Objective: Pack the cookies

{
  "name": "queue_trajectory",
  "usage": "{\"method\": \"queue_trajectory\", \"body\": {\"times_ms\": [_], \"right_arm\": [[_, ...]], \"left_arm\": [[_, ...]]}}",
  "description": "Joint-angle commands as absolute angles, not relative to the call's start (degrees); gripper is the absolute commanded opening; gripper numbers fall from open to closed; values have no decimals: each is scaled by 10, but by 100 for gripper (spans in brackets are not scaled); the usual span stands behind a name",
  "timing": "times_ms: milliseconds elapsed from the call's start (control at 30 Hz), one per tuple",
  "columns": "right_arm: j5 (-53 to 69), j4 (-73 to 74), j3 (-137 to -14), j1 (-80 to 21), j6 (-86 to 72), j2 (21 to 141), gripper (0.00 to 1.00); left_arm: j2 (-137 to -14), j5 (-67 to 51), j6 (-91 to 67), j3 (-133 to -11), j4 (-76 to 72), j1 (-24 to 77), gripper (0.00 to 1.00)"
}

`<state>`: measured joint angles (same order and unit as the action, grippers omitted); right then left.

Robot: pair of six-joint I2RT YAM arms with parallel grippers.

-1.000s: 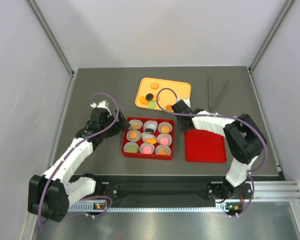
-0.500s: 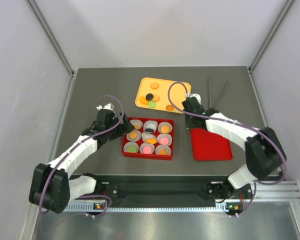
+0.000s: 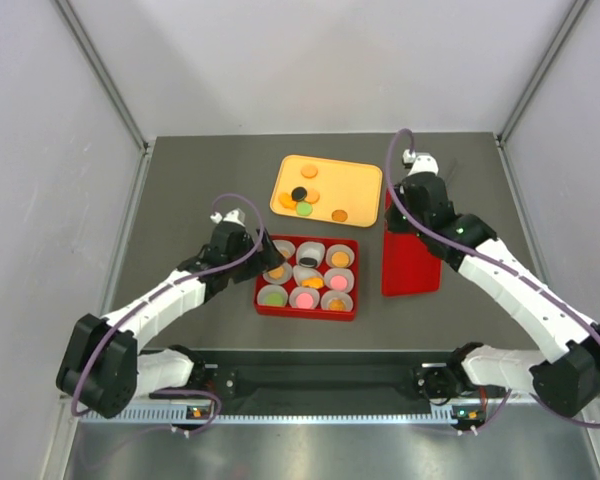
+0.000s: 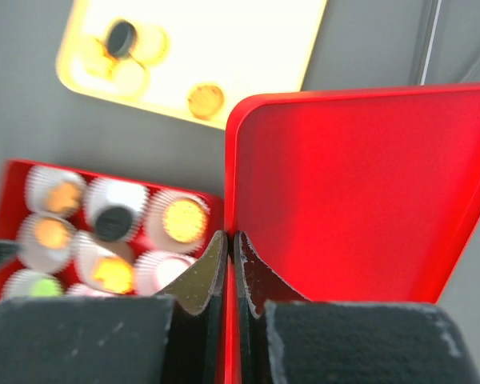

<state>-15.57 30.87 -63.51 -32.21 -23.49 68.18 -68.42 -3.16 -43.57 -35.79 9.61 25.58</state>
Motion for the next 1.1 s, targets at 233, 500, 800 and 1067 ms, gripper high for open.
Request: {"method": "queue_trajectory", "body": {"times_ms": [233,500,800,1067], "right_arm": [[-130,227,-696,-323,-249,631,0],[-104,176,-729,-330,-254,648,0],[-74,38,-719,-356,-270,640,0],[-86,48,-776,-374,-278,689,0]], "left_arm": [[-694,-18,-459,-382,73,300,94],[-641,3,-407,-477,136,298,96],[-620,-169,-568,-454,6,298,95],[-622,-156,-484,-517,16,319,94]]}}
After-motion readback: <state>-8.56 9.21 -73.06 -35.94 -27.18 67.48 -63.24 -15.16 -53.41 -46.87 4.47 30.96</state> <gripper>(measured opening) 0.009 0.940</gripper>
